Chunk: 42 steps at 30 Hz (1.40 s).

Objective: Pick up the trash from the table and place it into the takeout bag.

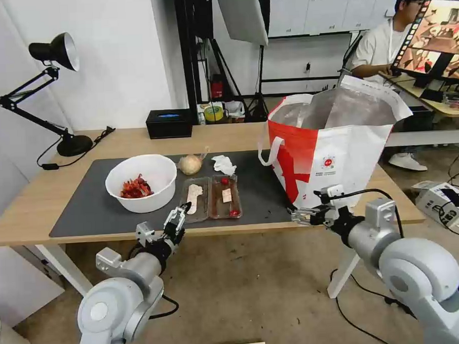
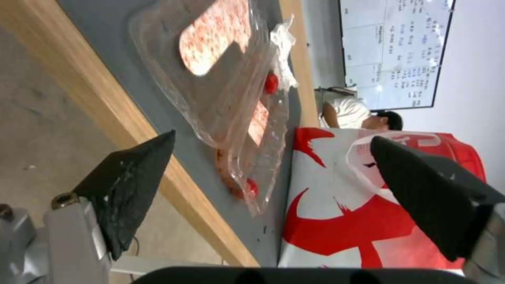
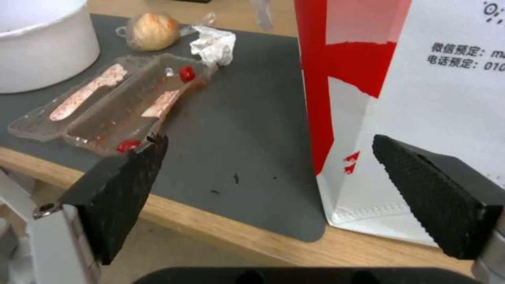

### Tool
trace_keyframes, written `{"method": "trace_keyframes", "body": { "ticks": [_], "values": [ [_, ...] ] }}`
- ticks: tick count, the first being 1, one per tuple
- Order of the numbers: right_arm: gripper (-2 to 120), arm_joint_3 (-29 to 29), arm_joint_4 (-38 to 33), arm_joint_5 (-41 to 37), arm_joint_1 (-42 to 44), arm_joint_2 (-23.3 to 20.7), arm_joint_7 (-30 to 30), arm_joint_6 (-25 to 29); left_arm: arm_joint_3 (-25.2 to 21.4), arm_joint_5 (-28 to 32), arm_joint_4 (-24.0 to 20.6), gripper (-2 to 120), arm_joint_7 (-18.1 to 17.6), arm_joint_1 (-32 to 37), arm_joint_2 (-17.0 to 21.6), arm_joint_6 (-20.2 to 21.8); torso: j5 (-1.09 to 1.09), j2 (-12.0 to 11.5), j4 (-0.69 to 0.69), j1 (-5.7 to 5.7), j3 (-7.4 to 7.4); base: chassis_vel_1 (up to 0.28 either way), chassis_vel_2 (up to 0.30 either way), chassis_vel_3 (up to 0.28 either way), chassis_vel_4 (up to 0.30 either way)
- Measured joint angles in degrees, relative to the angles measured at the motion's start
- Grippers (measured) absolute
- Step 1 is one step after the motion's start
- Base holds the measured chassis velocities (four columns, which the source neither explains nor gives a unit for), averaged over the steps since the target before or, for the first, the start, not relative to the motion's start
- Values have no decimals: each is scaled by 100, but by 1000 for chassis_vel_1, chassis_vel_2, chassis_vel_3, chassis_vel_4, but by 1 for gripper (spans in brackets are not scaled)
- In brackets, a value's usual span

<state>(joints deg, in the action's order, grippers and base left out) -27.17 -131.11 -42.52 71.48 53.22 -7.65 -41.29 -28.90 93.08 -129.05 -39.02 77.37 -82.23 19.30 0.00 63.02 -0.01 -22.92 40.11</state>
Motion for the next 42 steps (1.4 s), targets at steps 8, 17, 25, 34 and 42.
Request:
{"method": "trace_keyframes", "body": {
  "ticks": [8, 17, 25, 34, 42],
  "values": [
    [100, -31, 7, 7, 40, 46, -4, 0, 115, -100, 204, 100, 44, -114, -80, -23, 0, 0, 0, 1, 0, 0, 0, 0, 0],
    [100, -44, 7, 19, 109, 127, -22, 0, 226, -140, 425, 100, 83, -278, -72, -40, 0, 1, 1, 1, 0, 0, 0, 0, 0],
    [100, -46, 8, 24, 135, 168, -27, 0, 341, -165, 594, 100, 120, -442, -48, -69, 0, 1, 0, 1, 0, 0, 0, 0, 0],
    [100, -58, 34, 30, 142, 208, -35, 0, 451, -224, 809, 100, 136, -589, -60, -112, 0, 1, 1, 1, 0, 0, 0, 0, 0],
    [100, -78, 43, 31, 149, 225, -38, 0, 510, -248, 957, 100, 136, -697, -123, -135, 0, 1, 1, 1, 0, 0, 0, 0, 0]
  ]
}}
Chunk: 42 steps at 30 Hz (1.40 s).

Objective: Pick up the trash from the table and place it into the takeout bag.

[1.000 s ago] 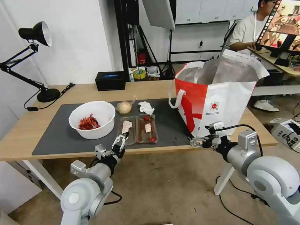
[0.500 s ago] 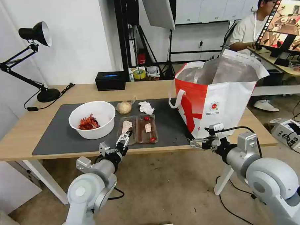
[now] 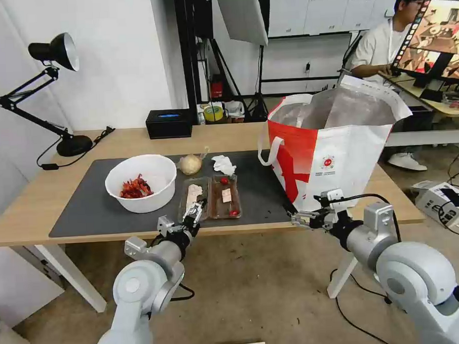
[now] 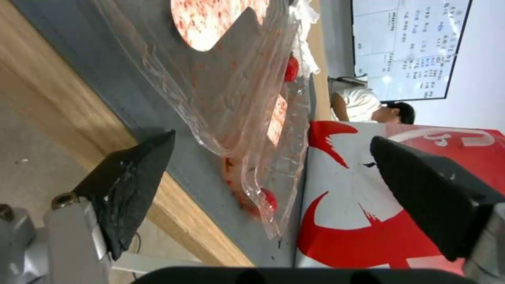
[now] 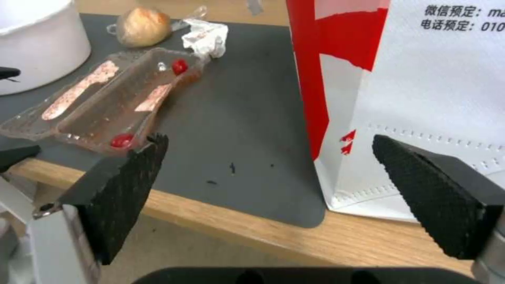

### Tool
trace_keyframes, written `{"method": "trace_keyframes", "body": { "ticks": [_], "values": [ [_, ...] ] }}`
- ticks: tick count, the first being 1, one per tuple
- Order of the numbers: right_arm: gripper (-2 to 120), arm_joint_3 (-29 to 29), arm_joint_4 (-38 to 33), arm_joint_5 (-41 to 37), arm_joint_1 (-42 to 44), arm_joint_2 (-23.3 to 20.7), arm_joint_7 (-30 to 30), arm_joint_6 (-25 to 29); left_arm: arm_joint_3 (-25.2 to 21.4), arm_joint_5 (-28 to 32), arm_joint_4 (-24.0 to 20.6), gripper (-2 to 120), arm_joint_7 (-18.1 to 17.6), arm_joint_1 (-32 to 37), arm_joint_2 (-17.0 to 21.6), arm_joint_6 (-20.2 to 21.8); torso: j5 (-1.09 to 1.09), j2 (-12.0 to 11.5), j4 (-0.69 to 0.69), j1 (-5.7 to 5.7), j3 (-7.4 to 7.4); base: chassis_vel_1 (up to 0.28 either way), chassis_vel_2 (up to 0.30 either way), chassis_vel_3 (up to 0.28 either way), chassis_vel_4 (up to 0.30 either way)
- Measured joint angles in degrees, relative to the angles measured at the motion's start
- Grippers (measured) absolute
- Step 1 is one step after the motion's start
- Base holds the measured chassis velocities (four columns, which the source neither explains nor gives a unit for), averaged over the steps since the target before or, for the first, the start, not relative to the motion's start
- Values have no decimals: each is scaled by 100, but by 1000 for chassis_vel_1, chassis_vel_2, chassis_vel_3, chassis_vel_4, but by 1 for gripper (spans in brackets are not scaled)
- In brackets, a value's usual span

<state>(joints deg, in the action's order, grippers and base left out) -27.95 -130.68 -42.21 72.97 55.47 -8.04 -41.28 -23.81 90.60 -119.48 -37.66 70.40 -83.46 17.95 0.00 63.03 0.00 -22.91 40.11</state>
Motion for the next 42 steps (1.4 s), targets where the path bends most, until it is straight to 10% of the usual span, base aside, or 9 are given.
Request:
{"method": "trace_keyframes", "body": {
  "ticks": [42],
  "values": [
    [100, 172, 79, 132, -34, 40, 9, 0, -117, 35, -260, 100, 1119, -85, 151, -460, 0, -1, 0, 0, 0, 0, 0, 0, 0]
  ]
}}
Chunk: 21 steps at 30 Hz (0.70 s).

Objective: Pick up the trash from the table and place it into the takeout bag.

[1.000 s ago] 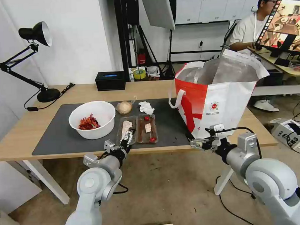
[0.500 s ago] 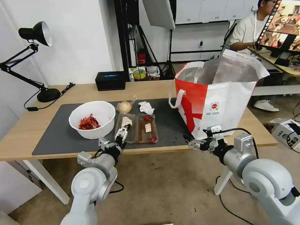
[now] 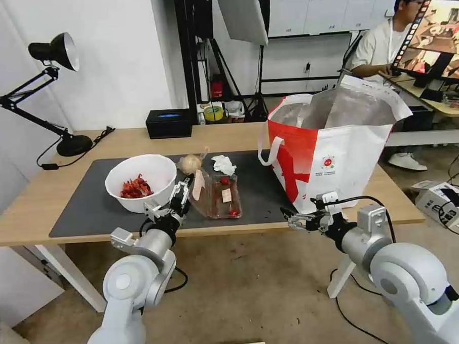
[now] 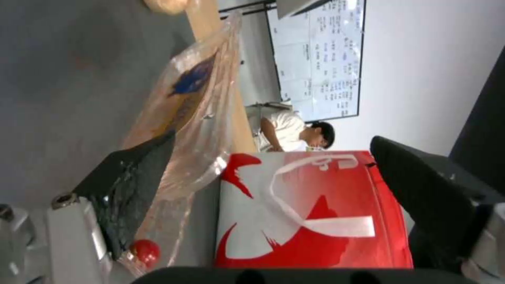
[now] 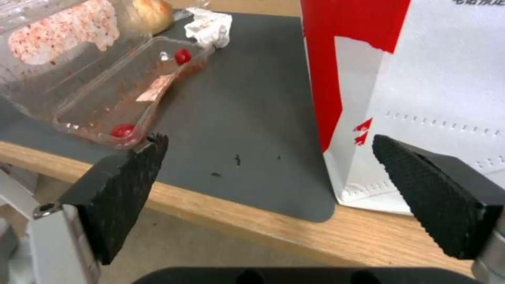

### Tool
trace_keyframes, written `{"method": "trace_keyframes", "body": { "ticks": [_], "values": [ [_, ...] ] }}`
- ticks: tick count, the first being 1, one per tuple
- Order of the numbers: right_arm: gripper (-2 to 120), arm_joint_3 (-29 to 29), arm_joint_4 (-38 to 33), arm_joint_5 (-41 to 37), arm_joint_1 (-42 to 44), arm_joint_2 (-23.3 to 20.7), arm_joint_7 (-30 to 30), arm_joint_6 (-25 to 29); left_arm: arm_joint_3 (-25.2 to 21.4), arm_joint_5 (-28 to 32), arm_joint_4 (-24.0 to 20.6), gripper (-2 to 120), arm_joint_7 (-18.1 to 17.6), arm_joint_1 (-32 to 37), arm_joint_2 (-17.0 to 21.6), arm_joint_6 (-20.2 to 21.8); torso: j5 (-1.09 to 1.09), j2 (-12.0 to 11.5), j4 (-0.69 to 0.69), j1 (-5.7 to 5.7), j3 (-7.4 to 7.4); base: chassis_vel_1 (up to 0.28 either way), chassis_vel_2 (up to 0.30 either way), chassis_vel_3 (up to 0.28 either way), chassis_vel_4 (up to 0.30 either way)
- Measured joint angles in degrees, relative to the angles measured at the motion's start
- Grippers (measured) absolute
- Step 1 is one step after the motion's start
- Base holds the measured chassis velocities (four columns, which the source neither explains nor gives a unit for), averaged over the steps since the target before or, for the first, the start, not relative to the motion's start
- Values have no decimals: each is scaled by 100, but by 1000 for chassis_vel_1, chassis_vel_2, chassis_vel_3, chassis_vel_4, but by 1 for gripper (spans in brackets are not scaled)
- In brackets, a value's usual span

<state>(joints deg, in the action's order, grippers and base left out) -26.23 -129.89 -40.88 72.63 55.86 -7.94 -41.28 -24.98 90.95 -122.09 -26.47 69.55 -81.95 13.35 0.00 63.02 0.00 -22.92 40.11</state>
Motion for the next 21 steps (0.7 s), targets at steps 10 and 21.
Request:
{"method": "trace_keyframes", "body": {
  "ticks": [10, 21],
  "values": [
    [100, -136, -70, -2, 102, 15, 0, 0, 338, -55, 218, 100, 15, -292, 135, 45, 0, 0, -1, 0, 0, 0, 0, 0, 0],
    [100, -263, -138, -5, 191, 23, 0, 0, 908, -723, 362, 100, 217, -423, 469, 247, 0, 0, -1, 0, 0, 0, 0, 0, 0]
  ]
}}
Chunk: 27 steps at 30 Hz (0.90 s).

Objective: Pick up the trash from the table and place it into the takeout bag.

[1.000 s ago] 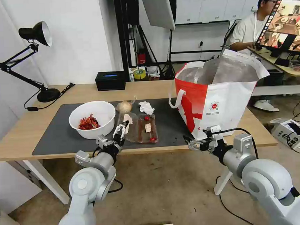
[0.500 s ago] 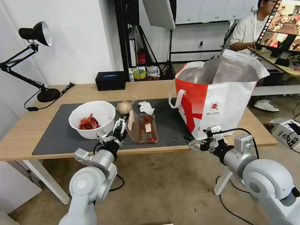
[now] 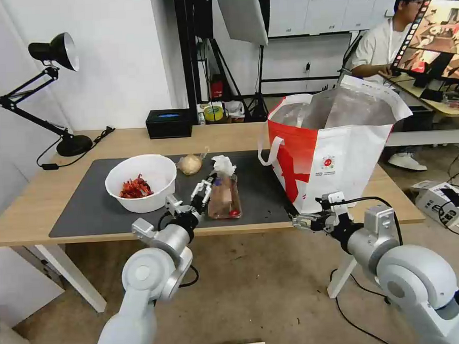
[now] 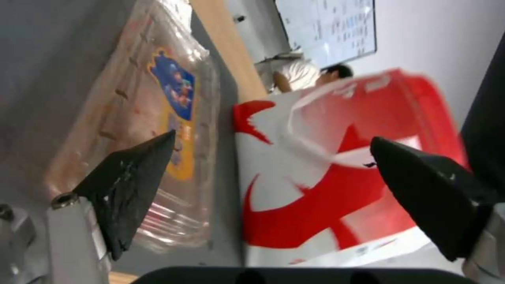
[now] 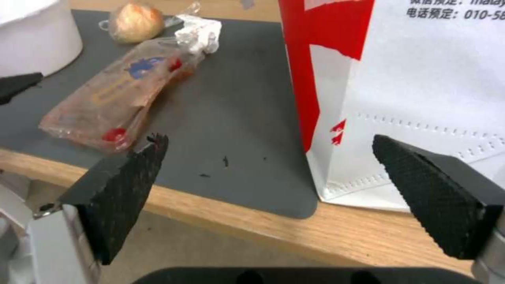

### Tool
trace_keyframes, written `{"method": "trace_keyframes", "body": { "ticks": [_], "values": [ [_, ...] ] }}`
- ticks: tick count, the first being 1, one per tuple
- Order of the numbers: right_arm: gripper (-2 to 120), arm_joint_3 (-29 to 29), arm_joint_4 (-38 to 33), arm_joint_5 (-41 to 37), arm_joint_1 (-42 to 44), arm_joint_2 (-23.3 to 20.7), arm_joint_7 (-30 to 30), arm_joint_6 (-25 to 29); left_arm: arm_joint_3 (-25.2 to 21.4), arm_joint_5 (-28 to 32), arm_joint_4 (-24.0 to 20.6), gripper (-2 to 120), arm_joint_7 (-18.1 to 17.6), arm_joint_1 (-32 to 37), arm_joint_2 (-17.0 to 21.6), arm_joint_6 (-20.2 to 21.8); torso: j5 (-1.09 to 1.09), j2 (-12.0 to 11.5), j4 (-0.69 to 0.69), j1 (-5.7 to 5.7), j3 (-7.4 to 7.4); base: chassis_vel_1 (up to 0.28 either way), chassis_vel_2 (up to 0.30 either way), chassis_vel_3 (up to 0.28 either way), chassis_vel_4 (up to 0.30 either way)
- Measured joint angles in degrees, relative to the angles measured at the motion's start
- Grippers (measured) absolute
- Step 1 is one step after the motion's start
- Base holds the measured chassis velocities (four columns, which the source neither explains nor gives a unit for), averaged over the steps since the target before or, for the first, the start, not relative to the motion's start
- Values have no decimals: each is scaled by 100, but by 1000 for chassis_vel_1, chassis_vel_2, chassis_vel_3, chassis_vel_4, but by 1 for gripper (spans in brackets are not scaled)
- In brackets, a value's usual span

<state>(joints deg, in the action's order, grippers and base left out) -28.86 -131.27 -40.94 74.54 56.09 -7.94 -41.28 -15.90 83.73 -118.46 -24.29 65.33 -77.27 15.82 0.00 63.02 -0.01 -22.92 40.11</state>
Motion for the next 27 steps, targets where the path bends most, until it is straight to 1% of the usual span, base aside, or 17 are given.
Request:
{"method": "trace_keyframes", "body": {
  "ticks": [2, 3, 4, 5, 6, 7, 9, 10, 13, 14, 17, 18, 20, 22, 23, 25, 27],
  "values": [
    [100, -7, -8, -1, 9, 5, 0, 0, 90, -590, 78, 100, 330, -20, 178, 30, 0, 0, 0, 0, 0, 0, 0, 0, 0],
    [100, -7, -8, -1, 9, 5, 0, 0, 90, -590, 78, 100, 330, -20, 178, 30, 0, 0, 0, 0, 0, 0, 0, 0, 0],
    [100, -9, -9, -1, 10, 8, 0, 0, 116, -917, 132, 100, 554, -21, 257, 9, 0, 0, 0, 0, 0, 0, 0, 0, 0],
    [100, -9, -9, -2, 10, 16, 1, 0, 144, -1366, 215, 97, 887, -20, 346, -66, 0, 0, 0, 0, 0, 0, 0, 0, 0],
    [100, -8, -4, -3, 3, 34, 2, 0, 173, -2058, 333, 94, 1362, -19, 453, -167, 1, 0, 1, 0, 0, 0, 0, 0, 0],
    [100, -8, -4, -3, 3, 34, 2, 0, 173, -2058, 333, 94, 1362, -19, 453, -167, 1, 0, 1, 0, 0, 0, 0, 0, 0],
    [100, 19, 31, -3, -23, 61, 2, 1, 180, -3128, 515, 85, 2085, -34, 617, -325, 0, 0, 1, 0, 0, 0, 0, 0, 0],
    [100, 19, 31, -3, -23, 61, 2, 1, 180, -3128, 515, 85, 2085, -34, 617, -325, 0, 0, 1, 0, 0, 0, 0, 0, 0],
    [100, 156, 99, -326, -117, 32, -122, 2, 226, -4336, 730, 68, 3136, -91, 939, -608, 0, 0, 1, 0, 0, 0, 0, 0, 0],
    [100, 156, 99, -326, -117, 32, -122, 2, 226, -4336, 730, 68, 3136, -91, 939, -608, 0, 0, 1, 0, 0, 0, 0, 0, 0],
    [100, 270, 200, -503, -224, 4, -224, 2, 289, -4970, 875, 53, 3706, -172, 1170, -729, 1, 0, 1, 0, 0, 0, 0, 0, 0],
    [100, 270, 200, -503, -224, 4, -224, 2, 289, -4970, 875, 53, 3706, -172, 1170, -729, 1, 0, 1, 0, 0, 0, 0, 0, 0],
    [100, 315, 261, -517, -275, 34, -261, 2, 384, -5197, 1005, 42, 3905, -270, 1310, -776, 0, 1, 2, 0, 0, 0, 0, 0, 0],
    [100, 326, 267, -518, -280, 52, -270, 3, 416, -5238, 1055, 42, 3930, -311, 1338, -779, 0, 1, 1, 0, 0, 0, 0, 0, 0],
    [100, 361, 274, -518, -289, 78, -282, 4, 463, -5298, 1127, 31, 3966, -376, 1376, -780, 1, 1, 0, 0, 0, 0, 0, 0, 0],
    [100, 405, 282, -517, -296, 95, -288, 17, 481, -5319, 1160, 27, 4008, -413, 1398, -760, 1, 1, 0, 0, 0, 0, 0, 0, 0],
    [100, 513, 305, -519, -314, 125, -317, 114, 482, -5379, 1184, 17, 4112, -454, 1421, -601, 1, 1, 0, 0, 0, 0, 0, 0, 0]
  ]
}}
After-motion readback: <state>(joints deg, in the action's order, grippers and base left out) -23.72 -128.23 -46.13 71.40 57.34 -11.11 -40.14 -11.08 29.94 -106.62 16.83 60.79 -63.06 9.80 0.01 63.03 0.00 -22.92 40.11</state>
